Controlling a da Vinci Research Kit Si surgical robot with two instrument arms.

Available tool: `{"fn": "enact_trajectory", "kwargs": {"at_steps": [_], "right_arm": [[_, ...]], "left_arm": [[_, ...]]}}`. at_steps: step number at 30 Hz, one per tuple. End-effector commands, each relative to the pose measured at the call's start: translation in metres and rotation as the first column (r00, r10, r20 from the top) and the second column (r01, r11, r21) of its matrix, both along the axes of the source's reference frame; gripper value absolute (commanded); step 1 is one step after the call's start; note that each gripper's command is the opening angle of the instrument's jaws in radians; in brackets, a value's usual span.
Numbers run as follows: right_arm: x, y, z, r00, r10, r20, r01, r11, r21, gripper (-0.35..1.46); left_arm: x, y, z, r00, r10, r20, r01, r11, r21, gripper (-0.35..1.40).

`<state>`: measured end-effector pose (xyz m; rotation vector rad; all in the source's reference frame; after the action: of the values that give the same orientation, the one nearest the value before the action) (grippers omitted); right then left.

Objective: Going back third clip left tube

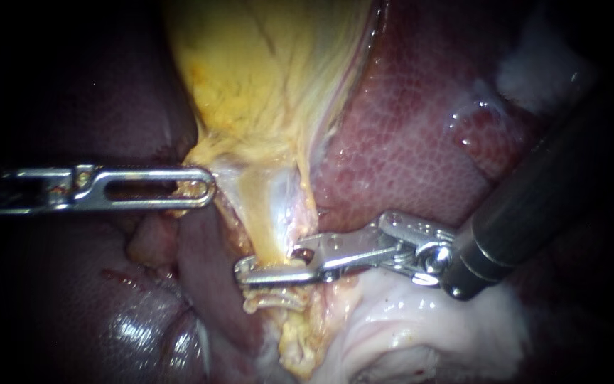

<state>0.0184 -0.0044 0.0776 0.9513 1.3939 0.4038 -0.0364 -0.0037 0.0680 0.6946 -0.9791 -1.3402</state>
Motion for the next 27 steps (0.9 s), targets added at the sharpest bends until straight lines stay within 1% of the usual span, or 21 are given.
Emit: {"fn": "enact_trajectory", "kwargs": {"at_steps": [1, 11, 12, 13, 14, 15, 16, 17, 22, 27], "right_arm": [[0.0001, 0.0000, 0.0000, 1.0000, 0.000, 0.000, 0.000, 1.000, 0.000, -0.35], [0.0001, 0.0000, 0.0000, 1.0000, -0.003, -0.003, 0.003, 1.000, 0.001, -0.35], [0.0002, 0.0000, -0.0001, 1.0000, -0.005, -0.004, 0.005, 1.000, 0.002, -0.19], [0.0004, 0.0000, -0.0001, 0.9999, 0.011, 0.007, -0.011, 1.000, -0.001, 0.02], [0.0006, 0.0001, -0.0001, 0.9991, 0.034, 0.025, -0.034, 0.999, 0.001, 0.23], [0.0009, 0.0002, -0.0002, 0.9977, 0.060, 0.032, -0.060, 0.998, -0.012, 0.44], [0.0012, 0.0004, -0.0001, 0.9955, 0.085, 0.042, -0.084, 0.996, -0.013, 0.59], [0.0013, 0.0005, -0.0001, 0.9945, 0.094, 0.045, -0.094, 0.996, -0.012, 0.60], [0.0006, 0.0008, 0.0002, 0.9941, 0.102, 0.037, -0.100, 0.994, -0.039, 0.60], [-0.0008, 0.0019, 0.0006, 0.9928, 0.114, 0.036, -0.112, 0.992, -0.063, 0.60]], "left_arm": [[0.0000, 0.0000, 0.0000, 1.0000, 0.000, 0.000, 0.000, 1.000, 0.000, -0.35], [0.0000, 0.0000, -0.0001, 1.0000, 0.000, 0.000, 0.000, 1.000, 0.000, -0.35], [0.0000, 0.0000, -0.0001, 1.0000, 0.000, 0.000, 0.000, 1.000, 0.000, -0.35], [0.0000, -0.0001, -0.0001, 1.0000, 0.000, 0.000, 0.000, 1.000, 0.000, -0.35], [0.0000, -0.0001, -0.0001, 1.0000, 0.000, 0.000, 0.000, 1.000, 0.000, -0.35], [0.0000, -0.0001, -0.0001, 1.0000, 0.000, 0.000, 0.000, 1.000, 0.000, -0.35], [0.0000, -0.0001, -0.0001, 1.0000, 0.000, 0.000, 0.000, 1.000, 0.000, -0.35], [0.0000, -0.0001, -0.0001, 1.0000, 0.000, 0.000, 0.000, 1.000, 0.000, -0.35], [0.0000, -0.0001, -0.0002, 1.0000, 0.000, -0.001, 0.000, 1.000, 0.000, -0.35], [0.0000, -0.0001, -0.0002, 1.0000, 0.000, -0.001, 0.000, 1.000, 0.000, -0.35]]}}
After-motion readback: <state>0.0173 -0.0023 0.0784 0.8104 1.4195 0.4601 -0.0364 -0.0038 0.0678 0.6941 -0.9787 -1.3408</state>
